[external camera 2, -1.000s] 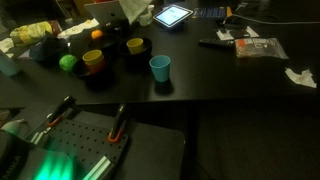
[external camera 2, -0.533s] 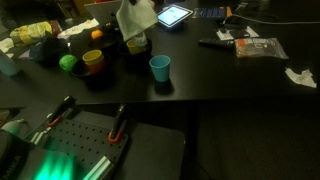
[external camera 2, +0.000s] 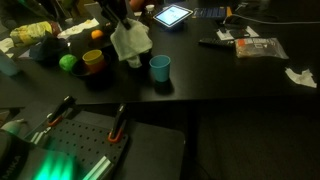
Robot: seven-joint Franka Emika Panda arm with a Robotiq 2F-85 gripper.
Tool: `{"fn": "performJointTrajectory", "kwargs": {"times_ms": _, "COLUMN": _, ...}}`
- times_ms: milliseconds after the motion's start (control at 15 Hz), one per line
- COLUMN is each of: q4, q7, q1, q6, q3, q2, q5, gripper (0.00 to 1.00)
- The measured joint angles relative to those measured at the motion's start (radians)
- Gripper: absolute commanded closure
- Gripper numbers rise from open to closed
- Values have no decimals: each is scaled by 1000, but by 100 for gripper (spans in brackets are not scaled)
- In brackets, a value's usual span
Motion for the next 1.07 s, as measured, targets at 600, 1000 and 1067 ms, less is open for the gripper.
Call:
{"fn": "performJointTrajectory", "kwargs": {"times_ms": 600, "q4": -125, "q7": -113, "q1": 0, "q6": -102, "q3": 27, "q2": -101, "q5": 146, "gripper": 95}}
{"fn": "performJointTrajectory", "kwargs": {"times_ms": 1000, "q4": -293, "q7": -160, "q1": 0, "q6": 93, "q3": 55, "q2": -107, "q5": 199, "gripper": 95}}
{"fn": "performJointTrajectory", "kwargs": {"times_ms": 1067, "q4": -311, "q7": -160, "q1": 0, "q6": 133, "q3": 55, "q2": -104, "q5": 199, "gripper": 95}}
